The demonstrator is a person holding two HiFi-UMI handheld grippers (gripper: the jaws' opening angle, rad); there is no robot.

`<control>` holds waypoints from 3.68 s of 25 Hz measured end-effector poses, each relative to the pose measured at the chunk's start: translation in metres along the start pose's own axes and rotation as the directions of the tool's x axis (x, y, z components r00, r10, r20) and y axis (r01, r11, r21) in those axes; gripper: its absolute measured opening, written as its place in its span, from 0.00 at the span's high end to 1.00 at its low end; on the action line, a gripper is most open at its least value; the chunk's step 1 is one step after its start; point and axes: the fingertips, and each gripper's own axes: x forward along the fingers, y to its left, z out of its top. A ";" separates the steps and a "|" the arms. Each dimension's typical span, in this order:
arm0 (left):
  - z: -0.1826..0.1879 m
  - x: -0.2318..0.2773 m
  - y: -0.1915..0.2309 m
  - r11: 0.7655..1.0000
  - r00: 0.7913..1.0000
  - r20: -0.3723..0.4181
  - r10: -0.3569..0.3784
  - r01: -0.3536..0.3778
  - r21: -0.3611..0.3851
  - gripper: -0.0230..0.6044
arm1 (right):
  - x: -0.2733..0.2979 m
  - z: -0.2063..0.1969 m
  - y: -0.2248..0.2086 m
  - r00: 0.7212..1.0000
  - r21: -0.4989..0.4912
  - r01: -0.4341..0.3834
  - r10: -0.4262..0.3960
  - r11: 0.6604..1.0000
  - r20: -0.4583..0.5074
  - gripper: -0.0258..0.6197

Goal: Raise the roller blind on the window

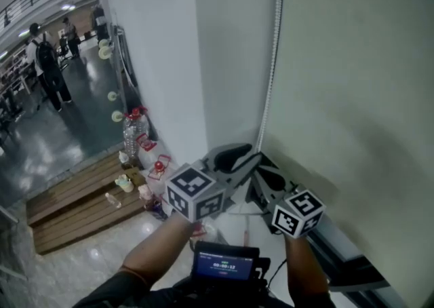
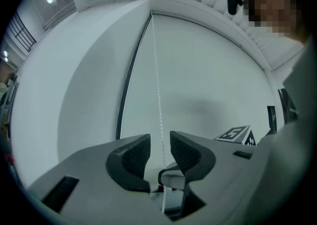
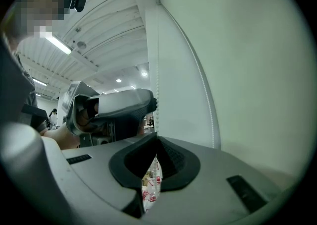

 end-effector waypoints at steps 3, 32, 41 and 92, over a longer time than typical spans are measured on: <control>0.000 0.006 -0.003 0.999 0.999 -0.011 -0.036 0.036 -0.002 0.75 | -0.001 0.001 0.002 1.000 0.002 -0.006 0.006 1.000 -0.004 0.96; -0.023 0.005 0.000 0.999 0.999 0.002 -0.054 0.054 0.004 0.97 | 0.009 -0.022 0.003 1.000 0.048 -0.016 0.016 0.999 0.007 0.96; -0.034 0.006 0.006 0.999 0.999 -0.008 -0.051 0.051 0.014 0.97 | 0.012 -0.033 -0.002 1.000 0.053 -0.008 0.009 0.999 -0.008 0.96; -0.108 -0.007 0.002 0.998 0.990 -0.133 -0.051 0.044 -0.055 0.97 | 0.008 0.102 -0.006 0.967 -0.017 -0.108 0.109 0.994 0.229 0.72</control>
